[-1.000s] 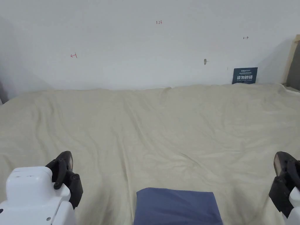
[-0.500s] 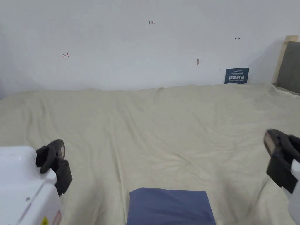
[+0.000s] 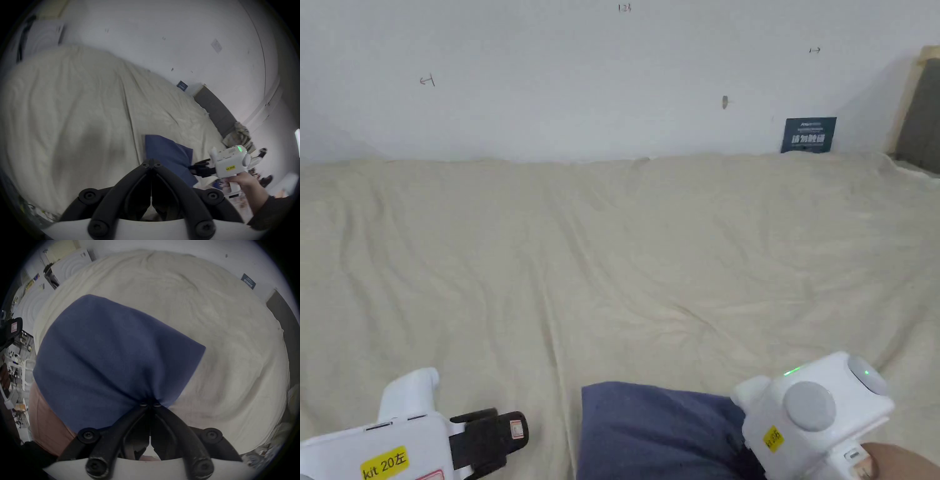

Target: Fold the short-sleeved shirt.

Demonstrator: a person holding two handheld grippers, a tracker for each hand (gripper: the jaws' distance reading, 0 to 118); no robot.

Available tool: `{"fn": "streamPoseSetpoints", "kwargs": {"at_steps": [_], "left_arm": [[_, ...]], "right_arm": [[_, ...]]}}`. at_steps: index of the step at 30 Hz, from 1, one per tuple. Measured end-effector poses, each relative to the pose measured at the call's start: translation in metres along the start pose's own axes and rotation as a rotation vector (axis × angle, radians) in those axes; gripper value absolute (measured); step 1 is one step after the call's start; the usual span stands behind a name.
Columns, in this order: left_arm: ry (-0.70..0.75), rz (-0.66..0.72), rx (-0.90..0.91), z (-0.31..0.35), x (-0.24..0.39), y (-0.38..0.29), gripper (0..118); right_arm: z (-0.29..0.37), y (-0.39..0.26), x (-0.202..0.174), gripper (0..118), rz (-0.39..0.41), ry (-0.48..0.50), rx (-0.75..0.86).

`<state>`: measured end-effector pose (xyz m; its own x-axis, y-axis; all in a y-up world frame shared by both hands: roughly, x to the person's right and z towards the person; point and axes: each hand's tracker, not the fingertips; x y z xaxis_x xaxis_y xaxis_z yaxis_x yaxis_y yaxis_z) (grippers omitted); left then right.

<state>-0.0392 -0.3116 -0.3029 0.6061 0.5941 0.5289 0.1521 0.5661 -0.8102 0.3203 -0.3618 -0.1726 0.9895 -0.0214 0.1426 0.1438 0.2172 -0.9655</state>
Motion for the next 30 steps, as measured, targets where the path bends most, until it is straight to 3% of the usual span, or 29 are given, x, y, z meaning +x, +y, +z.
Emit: {"fn": "streamPoseSetpoints", "kwargs": {"at_steps": [2,3,5,6,13,20,21,22,23,24,27,30], "left_arm": [[-0.09,0.066,-0.075,-0.023,-0.016,0.009,35],[-0.146,0.088,-0.105,-0.034,-0.023,0.013,67],[-0.223,0.139,-0.161,-0.055,-0.032,0.016,116],[-0.275,0.163,-0.179,-0.066,-0.038,0.018,118],[-0.556,0.378,-0.49,-0.141,-0.057,0.012,118],[-0.51,0.227,-0.507,-0.158,-0.013,0.015,117],[-0.462,0.178,-0.51,-0.156,-0.009,0.011,106],[-0.418,0.126,-0.495,-0.153,-0.002,0.012,80],[-0.324,0.025,-0.465,-0.148,0.006,0.013,36],[-0.245,-0.054,-0.441,-0.146,0.011,0.012,24],[-0.281,-0.04,-0.482,-0.139,0.015,0.007,24],[-0.276,-0.034,-0.473,-0.136,0.014,0.012,24]], "right_arm": [[-0.005,0.012,-0.005,0,0.086,-0.024,-0.058],[-0.008,0.015,-0.006,0,0.098,-0.029,-0.081],[-0.009,0.024,-0.006,0,0.076,-0.026,-0.107],[-0.009,0.026,-0.006,0,0.073,-0.026,-0.116],[-0.008,0.025,-0.006,0,0.111,-0.024,-0.124],[-0.004,0.018,0.004,0,0.078,0.024,-0.093],[-0.002,0.014,0.007,0,0.061,0.044,-0.075],[0.001,0.011,0.01,0,0.049,0.061,-0.059],[0.006,0.007,0.014,0,0.04,0.083,-0.039],[0.013,0.004,0.018,0,0.022,0.1,-0.02],[0.035,-0.011,0.024,0,-0.066,0.124,0.055],[0.062,-0.028,0.02,0,-0.015,0.081,0.176]]}}
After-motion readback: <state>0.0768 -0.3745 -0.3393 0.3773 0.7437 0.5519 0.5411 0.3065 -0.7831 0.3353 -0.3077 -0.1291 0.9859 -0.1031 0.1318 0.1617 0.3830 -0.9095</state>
